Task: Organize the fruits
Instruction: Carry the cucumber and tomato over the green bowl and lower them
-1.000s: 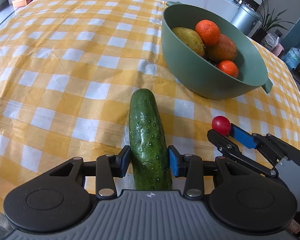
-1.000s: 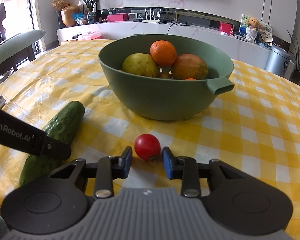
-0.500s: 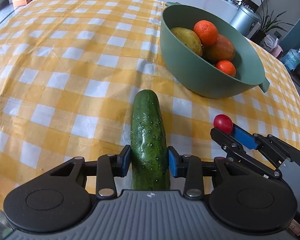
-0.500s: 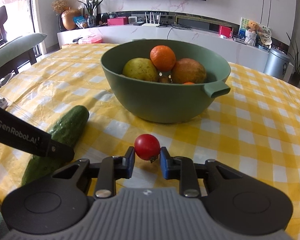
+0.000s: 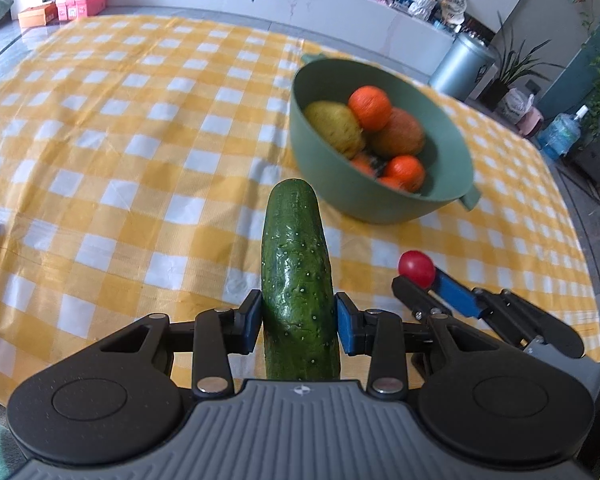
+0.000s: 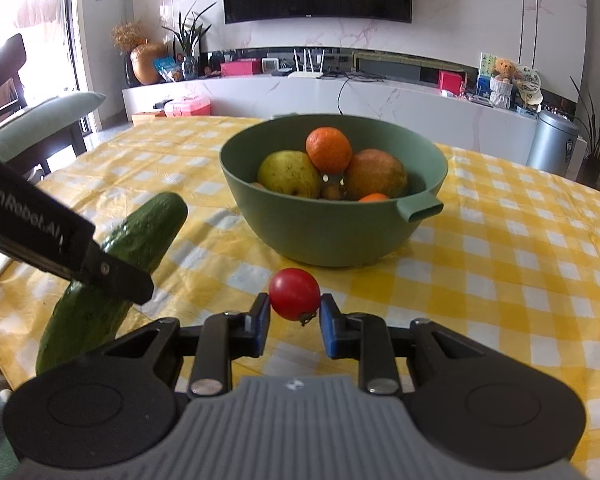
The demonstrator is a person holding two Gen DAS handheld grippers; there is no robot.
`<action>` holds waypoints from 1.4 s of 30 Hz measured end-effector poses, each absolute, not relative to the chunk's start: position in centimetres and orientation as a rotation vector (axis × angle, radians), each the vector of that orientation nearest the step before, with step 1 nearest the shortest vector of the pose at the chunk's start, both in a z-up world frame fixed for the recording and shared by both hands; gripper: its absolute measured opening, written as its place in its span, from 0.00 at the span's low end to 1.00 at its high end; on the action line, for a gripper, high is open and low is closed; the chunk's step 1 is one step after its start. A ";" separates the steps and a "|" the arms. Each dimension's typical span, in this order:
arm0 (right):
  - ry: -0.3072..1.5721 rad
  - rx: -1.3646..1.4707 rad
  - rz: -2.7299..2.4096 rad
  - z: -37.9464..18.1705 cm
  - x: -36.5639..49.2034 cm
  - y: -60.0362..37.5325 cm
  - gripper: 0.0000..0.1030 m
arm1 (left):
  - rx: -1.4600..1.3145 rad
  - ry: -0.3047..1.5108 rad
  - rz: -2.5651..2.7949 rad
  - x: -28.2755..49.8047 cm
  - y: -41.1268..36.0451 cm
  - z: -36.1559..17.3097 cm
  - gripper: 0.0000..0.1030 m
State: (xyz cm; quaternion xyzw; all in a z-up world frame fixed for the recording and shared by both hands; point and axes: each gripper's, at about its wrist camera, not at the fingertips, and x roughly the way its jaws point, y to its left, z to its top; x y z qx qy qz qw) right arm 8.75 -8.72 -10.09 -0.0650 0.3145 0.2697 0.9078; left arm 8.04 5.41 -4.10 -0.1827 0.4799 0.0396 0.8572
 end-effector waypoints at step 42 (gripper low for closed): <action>0.529 -0.187 0.540 -3.2 17.0 -9.3 0.22 | -0.583 0.890 -0.003 19.8 6.8 -0.1 0.41</action>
